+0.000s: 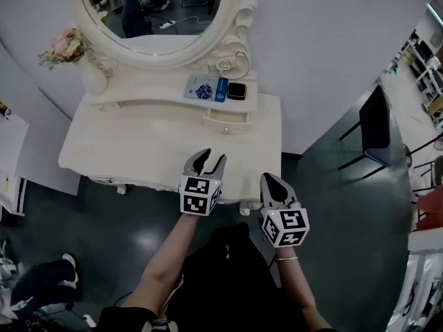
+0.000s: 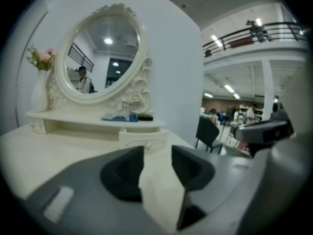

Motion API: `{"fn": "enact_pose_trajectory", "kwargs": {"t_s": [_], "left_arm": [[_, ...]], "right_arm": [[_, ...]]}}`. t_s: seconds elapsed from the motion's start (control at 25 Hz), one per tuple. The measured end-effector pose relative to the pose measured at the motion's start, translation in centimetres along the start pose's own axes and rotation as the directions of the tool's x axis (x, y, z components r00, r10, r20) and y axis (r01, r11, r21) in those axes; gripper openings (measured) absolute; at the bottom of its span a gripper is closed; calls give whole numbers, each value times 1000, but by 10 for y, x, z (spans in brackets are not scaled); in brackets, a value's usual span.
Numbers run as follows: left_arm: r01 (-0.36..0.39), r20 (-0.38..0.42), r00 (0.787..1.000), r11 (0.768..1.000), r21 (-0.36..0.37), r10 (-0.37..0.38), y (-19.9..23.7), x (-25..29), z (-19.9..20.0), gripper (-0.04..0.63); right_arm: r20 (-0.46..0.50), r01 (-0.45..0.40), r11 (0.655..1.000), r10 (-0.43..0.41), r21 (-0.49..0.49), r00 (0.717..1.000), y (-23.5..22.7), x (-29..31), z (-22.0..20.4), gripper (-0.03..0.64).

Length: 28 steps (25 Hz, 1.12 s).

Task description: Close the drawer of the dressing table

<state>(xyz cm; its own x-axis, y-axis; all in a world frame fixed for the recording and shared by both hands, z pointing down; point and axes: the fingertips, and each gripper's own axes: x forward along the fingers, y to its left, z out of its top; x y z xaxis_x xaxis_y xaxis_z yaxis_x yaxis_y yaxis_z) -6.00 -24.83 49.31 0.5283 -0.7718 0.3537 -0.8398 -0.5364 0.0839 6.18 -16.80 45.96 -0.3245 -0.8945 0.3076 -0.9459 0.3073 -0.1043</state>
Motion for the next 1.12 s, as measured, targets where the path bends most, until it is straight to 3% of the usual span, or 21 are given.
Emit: {"fn": "enact_pose_trajectory", "kwargs": {"t_s": [0.72,1.12], "left_arm": [[-141,-71,988,990,-12,140,24,77,2,178],[-168,-123,978,986,-6,166,26,105,-7,173]], "right_arm": [[13,-132,989,133,-64,991,-51,63,42,5],[-6,-157,986,157,-55,988,-73,83,43,5]]}}
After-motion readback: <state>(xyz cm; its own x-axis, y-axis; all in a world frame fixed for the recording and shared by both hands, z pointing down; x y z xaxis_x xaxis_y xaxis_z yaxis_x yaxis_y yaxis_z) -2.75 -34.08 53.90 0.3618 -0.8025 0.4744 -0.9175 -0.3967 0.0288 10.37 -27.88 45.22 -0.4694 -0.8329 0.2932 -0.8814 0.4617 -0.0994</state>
